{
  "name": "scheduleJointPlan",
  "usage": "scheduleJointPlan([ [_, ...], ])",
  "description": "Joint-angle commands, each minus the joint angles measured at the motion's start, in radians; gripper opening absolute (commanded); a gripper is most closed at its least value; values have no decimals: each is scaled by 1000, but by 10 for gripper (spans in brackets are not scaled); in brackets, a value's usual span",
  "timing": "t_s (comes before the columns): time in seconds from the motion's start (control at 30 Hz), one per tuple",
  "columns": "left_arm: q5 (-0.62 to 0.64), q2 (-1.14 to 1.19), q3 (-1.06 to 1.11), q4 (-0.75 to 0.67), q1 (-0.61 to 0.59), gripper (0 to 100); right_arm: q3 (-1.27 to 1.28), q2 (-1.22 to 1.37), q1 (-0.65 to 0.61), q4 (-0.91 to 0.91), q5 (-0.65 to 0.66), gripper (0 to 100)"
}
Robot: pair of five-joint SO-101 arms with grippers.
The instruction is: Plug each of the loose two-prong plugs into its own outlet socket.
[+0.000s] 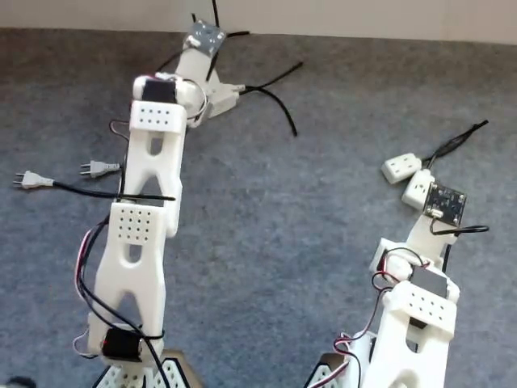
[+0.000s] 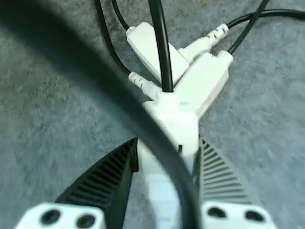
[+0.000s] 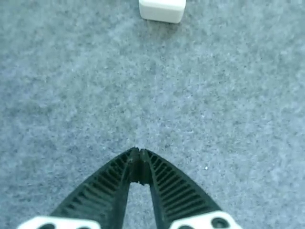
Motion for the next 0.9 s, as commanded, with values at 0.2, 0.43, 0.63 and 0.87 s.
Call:
scheduleJointPlan([
  [0.2, -8, -68, -139, -80, -62, 260, -7, -12, 8, -16, -6, 7],
  [0.43, -9, -295, -206, 48, -173, 259, -7, -12, 4, -16, -6, 7],
  [0.63, -9, -493, -197, 310, -315, 256, -7, -12, 4, -16, -6, 7],
  [0.87, -8, -530, -196, 450, -472, 256, -125, -12, 87, -13, -2, 16],
])
